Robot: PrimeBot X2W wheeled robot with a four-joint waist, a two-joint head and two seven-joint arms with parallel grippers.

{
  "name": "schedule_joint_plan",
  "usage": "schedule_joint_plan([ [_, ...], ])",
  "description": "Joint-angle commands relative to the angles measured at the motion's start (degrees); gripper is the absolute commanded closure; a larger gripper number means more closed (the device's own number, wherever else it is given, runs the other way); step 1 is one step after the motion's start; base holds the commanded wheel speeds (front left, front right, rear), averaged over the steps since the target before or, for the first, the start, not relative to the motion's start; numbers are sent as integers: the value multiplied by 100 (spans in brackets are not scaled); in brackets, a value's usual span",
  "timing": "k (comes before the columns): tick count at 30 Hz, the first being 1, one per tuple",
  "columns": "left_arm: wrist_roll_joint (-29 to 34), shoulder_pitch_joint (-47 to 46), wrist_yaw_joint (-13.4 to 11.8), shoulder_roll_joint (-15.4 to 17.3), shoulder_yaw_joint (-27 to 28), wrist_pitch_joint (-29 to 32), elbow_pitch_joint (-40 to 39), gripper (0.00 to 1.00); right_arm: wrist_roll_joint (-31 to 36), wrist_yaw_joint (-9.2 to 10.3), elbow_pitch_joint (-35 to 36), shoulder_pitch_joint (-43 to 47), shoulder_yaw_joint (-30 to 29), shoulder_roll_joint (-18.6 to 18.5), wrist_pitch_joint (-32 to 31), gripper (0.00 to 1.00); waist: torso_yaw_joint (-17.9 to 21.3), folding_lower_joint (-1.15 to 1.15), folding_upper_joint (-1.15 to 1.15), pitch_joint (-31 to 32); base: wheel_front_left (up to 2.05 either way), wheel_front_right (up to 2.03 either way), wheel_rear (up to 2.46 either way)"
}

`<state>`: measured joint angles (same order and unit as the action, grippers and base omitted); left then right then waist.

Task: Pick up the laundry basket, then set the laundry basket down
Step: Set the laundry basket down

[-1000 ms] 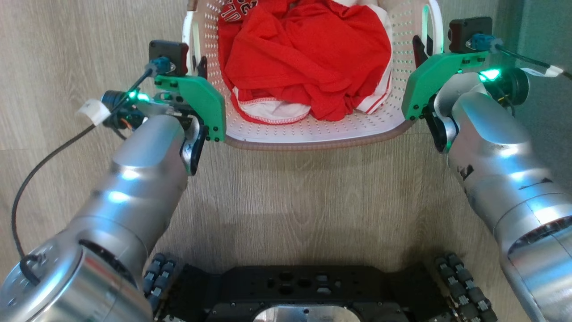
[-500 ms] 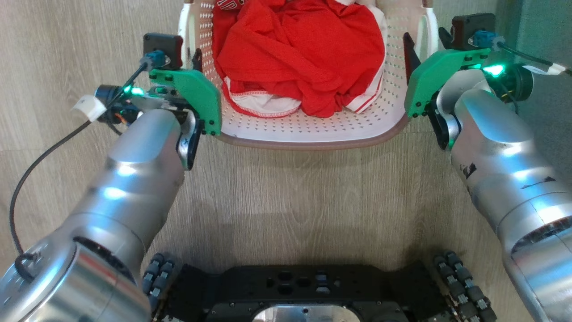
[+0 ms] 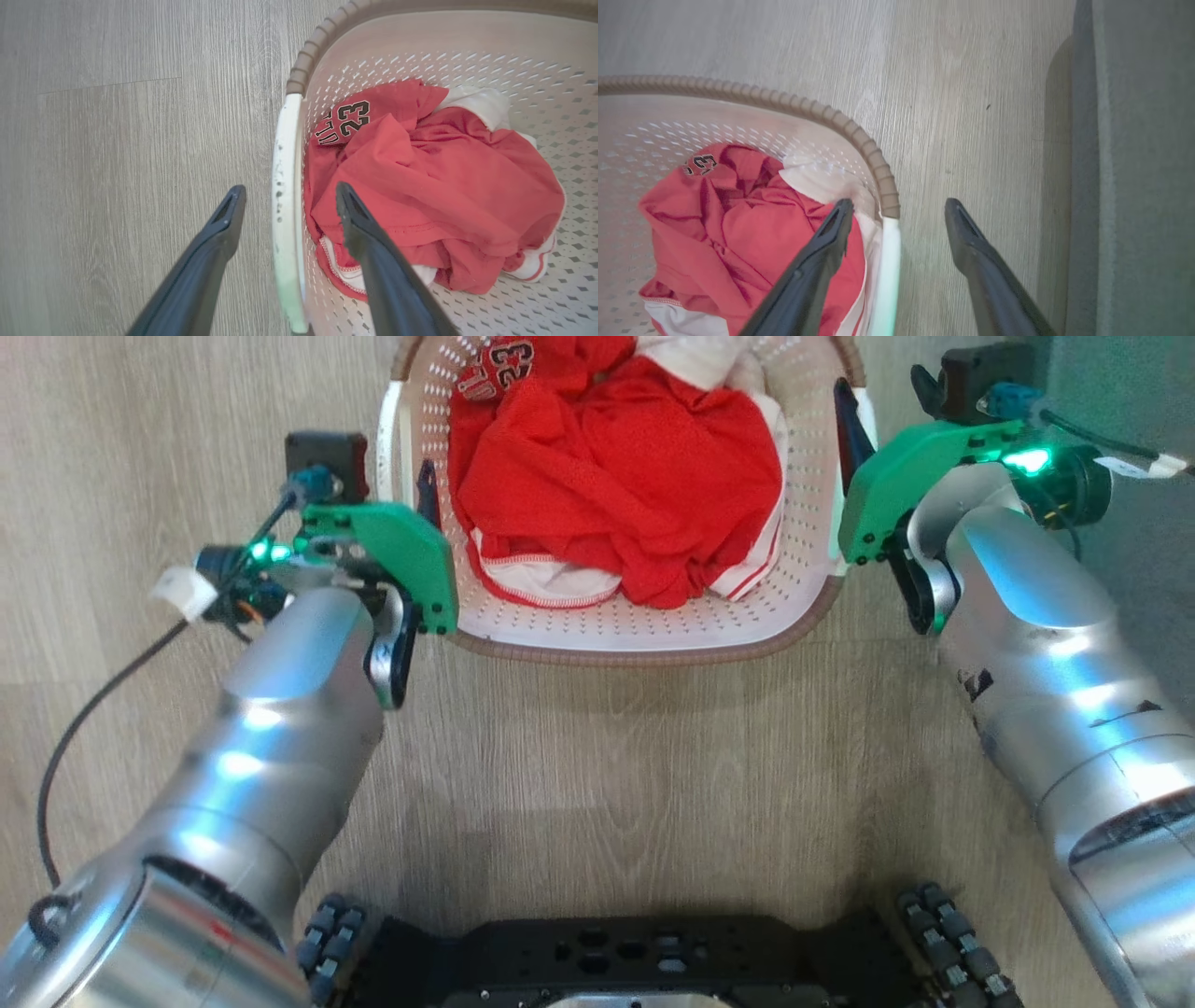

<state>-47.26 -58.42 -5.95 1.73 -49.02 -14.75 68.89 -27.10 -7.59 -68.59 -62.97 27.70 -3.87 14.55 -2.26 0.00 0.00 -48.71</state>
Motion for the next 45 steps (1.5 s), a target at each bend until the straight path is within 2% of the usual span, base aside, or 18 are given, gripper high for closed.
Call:
schedule_joint_plan([
  [1, 79, 182, -41, 214, 162, -25, -95, 0, 58, 10, 134, 342, 20, 99, 45, 0, 22, 0, 0, 133, 0, 0, 0],
  [12, 745, 948, -117, 407, 858, -25, -987, 0, 372, 10, 900, 944, -365, 99, 45, 0, 125, 0, 0, 1019, 0, 0, 0],
  [23, 1906, 2236, -81, 539, 1875, -25, -2433, 0, 794, 10, 1995, 2040, -992, 99, 45, 0, 181, 0, 0, 2104, 0, 0, 0],
  [37, 3019, 3890, 222, 307, 3069, -25, -4182, 0, 958, 10, 3591, 3579, -1416, 99, 45, 0, 92, 0, 0, 3406, 0, 0, 0],
  [45, 3396, 4605, 233, 237, 3496, -25, -4972, 0, 918, 10, 4225, 4249, -1487, 99, 45, 0, 132, 0, 0, 3859, 0, 0, 0],
])
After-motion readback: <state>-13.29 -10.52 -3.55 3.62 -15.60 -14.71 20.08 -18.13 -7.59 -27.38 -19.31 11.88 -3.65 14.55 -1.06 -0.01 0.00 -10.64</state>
